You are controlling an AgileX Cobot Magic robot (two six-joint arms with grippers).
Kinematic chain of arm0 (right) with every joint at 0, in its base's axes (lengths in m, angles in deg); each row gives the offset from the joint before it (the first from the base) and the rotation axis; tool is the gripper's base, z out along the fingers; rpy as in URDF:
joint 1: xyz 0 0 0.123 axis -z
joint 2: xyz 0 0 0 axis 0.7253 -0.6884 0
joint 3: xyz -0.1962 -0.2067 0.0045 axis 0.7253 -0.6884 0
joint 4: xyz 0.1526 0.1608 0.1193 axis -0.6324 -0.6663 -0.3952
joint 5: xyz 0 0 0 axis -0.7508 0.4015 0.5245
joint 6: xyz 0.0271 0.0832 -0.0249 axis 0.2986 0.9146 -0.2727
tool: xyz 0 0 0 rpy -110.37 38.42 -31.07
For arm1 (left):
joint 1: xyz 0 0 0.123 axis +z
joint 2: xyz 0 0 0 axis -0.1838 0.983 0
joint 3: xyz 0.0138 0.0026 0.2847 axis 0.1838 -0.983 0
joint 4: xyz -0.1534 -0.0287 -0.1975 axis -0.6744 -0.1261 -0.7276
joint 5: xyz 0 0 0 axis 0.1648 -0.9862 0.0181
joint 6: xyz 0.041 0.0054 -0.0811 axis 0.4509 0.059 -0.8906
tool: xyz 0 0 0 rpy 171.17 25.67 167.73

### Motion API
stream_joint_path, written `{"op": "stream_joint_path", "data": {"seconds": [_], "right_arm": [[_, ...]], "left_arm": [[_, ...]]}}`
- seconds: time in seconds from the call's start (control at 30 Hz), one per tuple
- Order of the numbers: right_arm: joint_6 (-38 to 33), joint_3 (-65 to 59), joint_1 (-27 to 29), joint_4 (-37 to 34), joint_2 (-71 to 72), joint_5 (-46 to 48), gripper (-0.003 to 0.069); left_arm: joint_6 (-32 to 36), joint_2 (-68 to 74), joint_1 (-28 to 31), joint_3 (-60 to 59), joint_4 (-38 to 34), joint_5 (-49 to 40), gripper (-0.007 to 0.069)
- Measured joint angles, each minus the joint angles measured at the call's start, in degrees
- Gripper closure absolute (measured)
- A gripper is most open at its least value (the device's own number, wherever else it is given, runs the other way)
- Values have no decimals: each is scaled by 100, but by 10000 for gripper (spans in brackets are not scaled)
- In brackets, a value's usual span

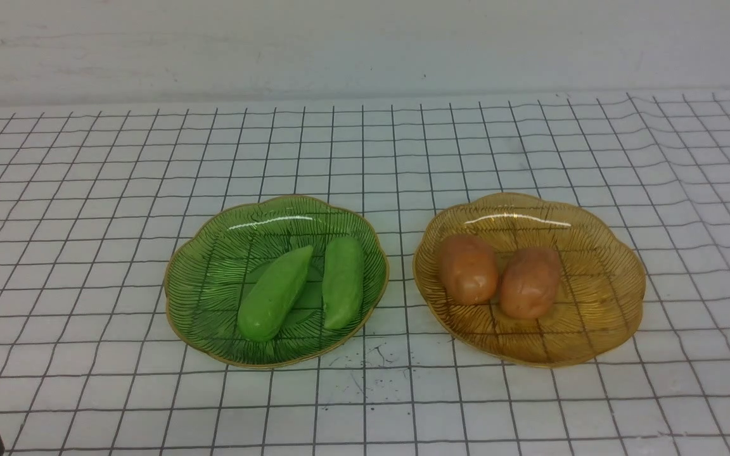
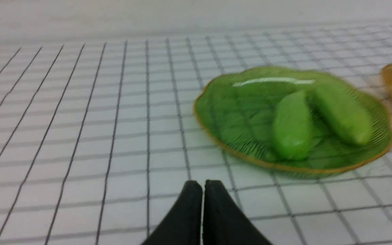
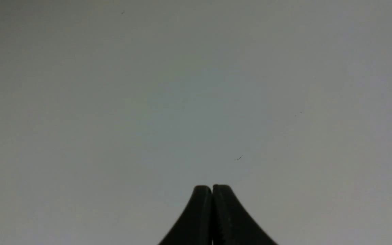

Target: Put different types of vegetables on the plate.

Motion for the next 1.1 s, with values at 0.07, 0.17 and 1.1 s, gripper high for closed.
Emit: {"op": "stream_joint_path", "data": {"seconds": [0.07, 0.17, 1.1], "right_arm": [[0, 0, 0, 0, 0, 2, 674], [0, -2, 0, 0, 2, 12, 674], [0, -2, 0, 0, 2, 12, 674]], "left_arm": [[0, -17, 148, -214, -28, 0, 632], [5, -29, 315, -362, -62, 58, 632], [233, -29, 358, -384, -212, 169, 632]]}}
